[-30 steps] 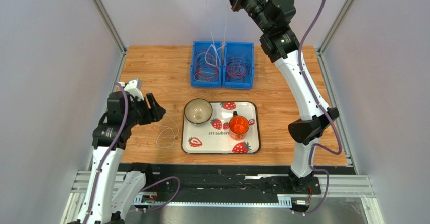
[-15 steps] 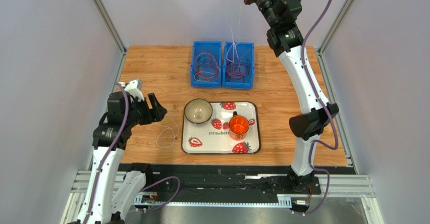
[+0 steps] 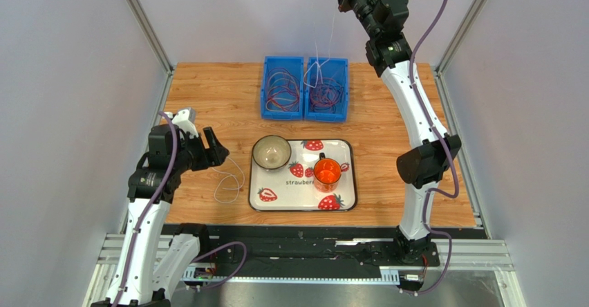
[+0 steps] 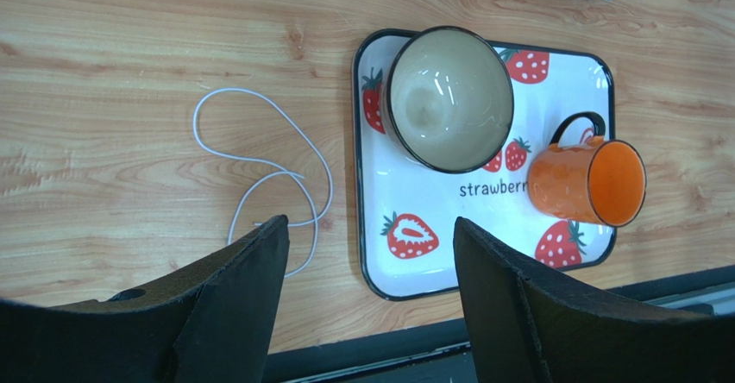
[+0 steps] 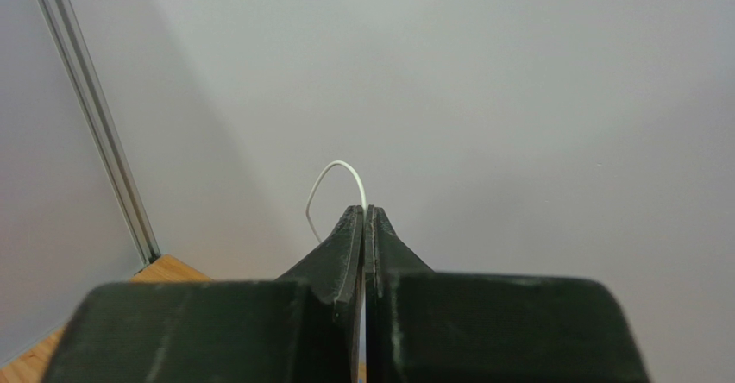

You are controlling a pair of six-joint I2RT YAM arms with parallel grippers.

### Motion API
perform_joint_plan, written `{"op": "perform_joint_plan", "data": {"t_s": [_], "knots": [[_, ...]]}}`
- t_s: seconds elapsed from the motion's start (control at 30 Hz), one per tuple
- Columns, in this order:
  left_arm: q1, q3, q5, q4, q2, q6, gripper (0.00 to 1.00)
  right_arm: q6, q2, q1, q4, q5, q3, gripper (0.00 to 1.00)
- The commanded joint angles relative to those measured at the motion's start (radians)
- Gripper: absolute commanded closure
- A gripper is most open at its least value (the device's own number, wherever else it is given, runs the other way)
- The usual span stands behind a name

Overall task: Untangle the cables
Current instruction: Place the cable in the bin.

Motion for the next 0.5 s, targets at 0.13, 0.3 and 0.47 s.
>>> {"op": "perform_joint_plan", "data": {"t_s": [0.13,0.3,0.47], "knots": [[0.000,-0.006,-0.001,0.031,0.003,0.009,0.22,0.052,0.010,-0.036,0.062,-0.007,0.039,1.00],[0.000,-0.006,-0.004,0.031,0.005,0.009,0.23,0.059,0.002,-0.049,0.062,-0.014,0.050,1.00],[0.000,-0.007,-0.004,0.030,0.003,0.007,0.23,0.062,-0.007,-0.053,0.062,-0.022,0.034,1.00]]}}
